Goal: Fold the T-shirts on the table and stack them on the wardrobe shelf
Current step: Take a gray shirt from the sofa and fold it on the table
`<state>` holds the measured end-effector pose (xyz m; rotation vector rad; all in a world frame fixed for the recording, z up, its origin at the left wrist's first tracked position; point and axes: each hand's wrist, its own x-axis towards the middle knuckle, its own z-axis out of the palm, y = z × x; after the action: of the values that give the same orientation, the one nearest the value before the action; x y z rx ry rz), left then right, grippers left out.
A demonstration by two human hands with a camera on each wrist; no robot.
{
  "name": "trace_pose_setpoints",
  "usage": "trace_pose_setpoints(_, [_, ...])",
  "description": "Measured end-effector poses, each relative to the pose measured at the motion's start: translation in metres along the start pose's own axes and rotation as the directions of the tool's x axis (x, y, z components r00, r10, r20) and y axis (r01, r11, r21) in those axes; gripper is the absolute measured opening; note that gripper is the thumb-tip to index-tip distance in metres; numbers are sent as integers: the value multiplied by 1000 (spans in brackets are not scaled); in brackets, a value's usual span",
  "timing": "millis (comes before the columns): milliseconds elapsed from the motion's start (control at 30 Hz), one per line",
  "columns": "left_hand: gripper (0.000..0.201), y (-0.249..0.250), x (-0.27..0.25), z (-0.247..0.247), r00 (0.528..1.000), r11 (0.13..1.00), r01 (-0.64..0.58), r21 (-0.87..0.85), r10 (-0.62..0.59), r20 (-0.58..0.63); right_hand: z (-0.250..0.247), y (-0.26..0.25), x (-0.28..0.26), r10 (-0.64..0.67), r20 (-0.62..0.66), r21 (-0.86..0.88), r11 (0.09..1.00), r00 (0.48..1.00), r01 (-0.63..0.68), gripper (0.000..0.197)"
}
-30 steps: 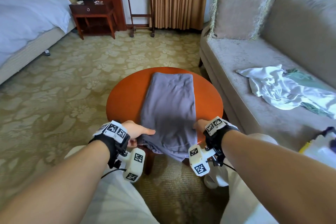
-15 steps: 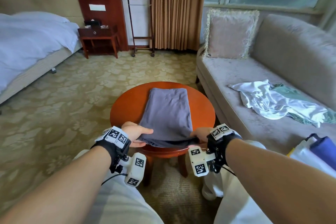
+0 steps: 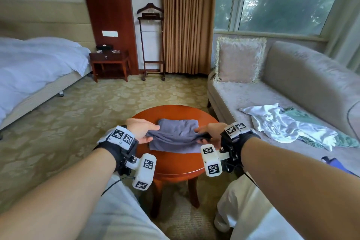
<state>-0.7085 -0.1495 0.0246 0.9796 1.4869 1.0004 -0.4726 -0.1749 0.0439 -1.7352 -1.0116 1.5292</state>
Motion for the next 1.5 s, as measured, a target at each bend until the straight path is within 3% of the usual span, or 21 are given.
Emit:
trace_pose_setpoints(67, [18, 9, 0, -5, 1000, 998, 3, -67, -1, 17, -3, -11, 0, 40, 25, 59, 997, 999, -41, 26])
trace_pose_setpoints(167, [10, 24, 0, -9, 997, 981, 11, -193, 5, 82, -11, -22, -1, -3, 46, 150, 989, 999, -4, 39])
trace_pose_setpoints(267, [20, 30, 8, -11, 989, 963, 11, -269, 29, 142, -13, -29, 3, -44, 43, 358, 933, 998, 25, 14])
trace_pose_setpoints(333, [32, 27, 19, -12, 989, 974, 4, -225, 30, 148, -14, -32, 13, -62, 44, 386, 921, 997, 40, 8])
trace_pose_setpoints(500, [46, 23, 51, -8, 996, 988, 9, -154, 4, 88, -17, -33, 50, -18, 22, 230, 973, 1000, 13, 9])
trace_pose_setpoints(600, [40, 21, 75, -4, 1000, 997, 16, 75, -18, 25, -18, -31, 78, 23, -20, 131, 991, 1000, -21, 10])
trace_pose_setpoints(667, [23, 16, 95, -2, 1000, 959, -6, 283, 13, -22, -19, -27, 98, 26, -55, 51, 998, 998, -24, 21])
trace_pose_setpoints(700, [31, 12, 106, -2, 998, 938, -43, 344, 54, -21, -19, -25, 107, 27, -80, -7, 1000, 996, -28, 24])
trace_pose_setpoints(733, [38, 6, 115, -1, 996, 919, -79, 386, 88, -6, -19, -21, 117, 33, -108, -65, 997, 994, -41, 23])
trace_pose_setpoints(867, [25, -11, 142, -5, 984, 751, -180, 635, 136, 118, -16, -10, 143, 108, -158, -243, 959, 982, -145, 18])
trace_pose_setpoints(1033, [27, -22, 174, -9, 956, 673, -280, 685, 132, 262, -18, -10, 178, 86, -221, -291, 945, 971, -150, 32])
trace_pose_setpoints(1133, [31, -23, 188, -4, 940, 677, -315, 665, 127, 316, -21, -7, 209, 8, -209, -290, 954, 978, -70, 33])
trace_pose_setpoints(1233, [20, -26, 201, 4, 938, 682, -305, 665, 94, 335, -20, 1, 238, -65, -148, -346, 938, 987, 10, 29])
trace_pose_setpoints(1367, [21, -35, 215, 12, 944, 606, -290, 741, 53, 326, -8, -3, 231, -151, -117, -576, 816, 982, 57, 17])
trace_pose_setpoints(1500, [26, -34, 226, 18, 960, 523, -261, 811, 51, 277, -8, -7, 237, -201, -134, -709, 703, 970, 47, 20])
